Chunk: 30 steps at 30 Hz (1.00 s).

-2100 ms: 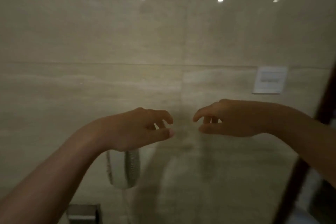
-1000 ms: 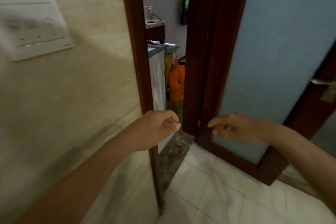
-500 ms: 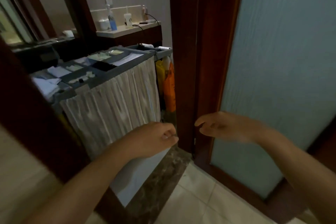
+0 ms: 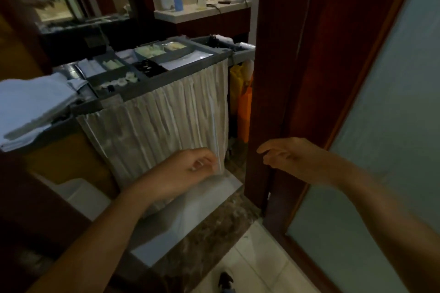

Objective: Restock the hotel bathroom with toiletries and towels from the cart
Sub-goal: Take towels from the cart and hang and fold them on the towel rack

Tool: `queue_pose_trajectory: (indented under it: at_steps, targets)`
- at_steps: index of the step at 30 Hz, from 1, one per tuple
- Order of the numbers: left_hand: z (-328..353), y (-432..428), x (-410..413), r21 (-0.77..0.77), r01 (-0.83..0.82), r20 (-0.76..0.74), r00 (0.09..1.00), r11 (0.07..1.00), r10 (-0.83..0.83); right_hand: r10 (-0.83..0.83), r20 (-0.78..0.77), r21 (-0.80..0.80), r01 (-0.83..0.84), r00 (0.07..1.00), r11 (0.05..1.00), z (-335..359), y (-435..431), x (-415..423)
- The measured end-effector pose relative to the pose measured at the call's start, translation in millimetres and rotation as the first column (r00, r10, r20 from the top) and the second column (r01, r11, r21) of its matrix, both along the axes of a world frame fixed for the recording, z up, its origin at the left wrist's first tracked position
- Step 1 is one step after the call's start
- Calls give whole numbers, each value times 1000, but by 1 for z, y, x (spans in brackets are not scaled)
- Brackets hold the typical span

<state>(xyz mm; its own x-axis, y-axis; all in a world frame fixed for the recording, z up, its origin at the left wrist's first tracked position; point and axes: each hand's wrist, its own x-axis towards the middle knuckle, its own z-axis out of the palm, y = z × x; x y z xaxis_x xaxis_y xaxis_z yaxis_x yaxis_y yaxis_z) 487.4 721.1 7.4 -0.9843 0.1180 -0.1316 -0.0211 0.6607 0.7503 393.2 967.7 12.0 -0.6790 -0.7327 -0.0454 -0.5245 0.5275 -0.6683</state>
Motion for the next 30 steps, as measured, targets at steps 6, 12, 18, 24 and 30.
queue_pose_trajectory:
  at_steps: [6, 12, 18, 24, 30]
  targets:
    - [-7, -51, -66, 58, -154, -141, 977, 986, 161, 90, -54, 4, -89, 995, 996, 3, -64, -82]
    - [2, -109, -137, 41, -216, -216, 951, 975, 220, 74, -63, -71, -78, 995, 994, 11, -138, -163]
    - [3, -179, -165, 10, -338, -272, 905, 941, 328, 154, -105, -132, -167, 982, 977, 10, -227, -218]
    - [-5, -262, -176, 29, -531, -255, 815, 847, 520, 343, -63, -112, -348, 937, 931, 2, -335, -251]
    - [-24, -351, -189, -35, -723, -222, 679, 690, 700, 554, 48, -110, -547, 831, 830, -9, -457, -296]
